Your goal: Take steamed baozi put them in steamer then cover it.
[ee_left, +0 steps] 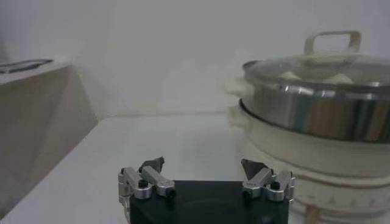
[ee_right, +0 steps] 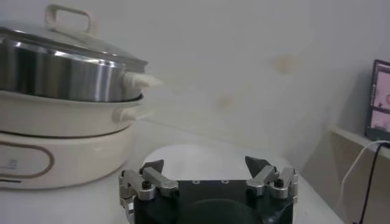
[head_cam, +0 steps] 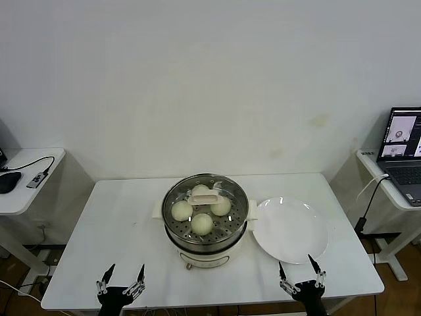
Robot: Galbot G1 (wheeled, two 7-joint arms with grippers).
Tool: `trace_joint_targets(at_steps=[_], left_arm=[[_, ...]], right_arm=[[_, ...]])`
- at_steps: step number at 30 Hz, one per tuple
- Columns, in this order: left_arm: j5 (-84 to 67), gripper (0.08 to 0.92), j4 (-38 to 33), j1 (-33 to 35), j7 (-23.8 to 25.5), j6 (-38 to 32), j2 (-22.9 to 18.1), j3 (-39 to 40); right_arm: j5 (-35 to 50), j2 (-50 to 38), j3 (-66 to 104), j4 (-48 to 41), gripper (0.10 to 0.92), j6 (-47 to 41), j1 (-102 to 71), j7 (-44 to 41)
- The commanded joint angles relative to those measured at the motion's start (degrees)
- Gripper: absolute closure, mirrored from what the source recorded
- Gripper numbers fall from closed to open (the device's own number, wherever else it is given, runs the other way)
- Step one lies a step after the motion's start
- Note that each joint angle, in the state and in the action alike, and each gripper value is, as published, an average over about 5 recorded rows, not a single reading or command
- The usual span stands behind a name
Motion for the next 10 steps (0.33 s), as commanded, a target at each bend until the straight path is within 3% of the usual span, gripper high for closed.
trace_joint_targets(at_steps=[1,10], left_arm=[[-1.0,0.177,1.5,1.8,0.7,-1.3,-0.1,-1.5],[-0.3,0.177,1.6,2.1,1.3,-1.2,-0.3,-1.4]], right_arm=[[2.3,-0.6,-0.1,1.3,0.203,-1.8,-0.8,-1.1],[2.2,-0.3,-0.8,1.9,0.203,-2.5,-1.0,-2.4]])
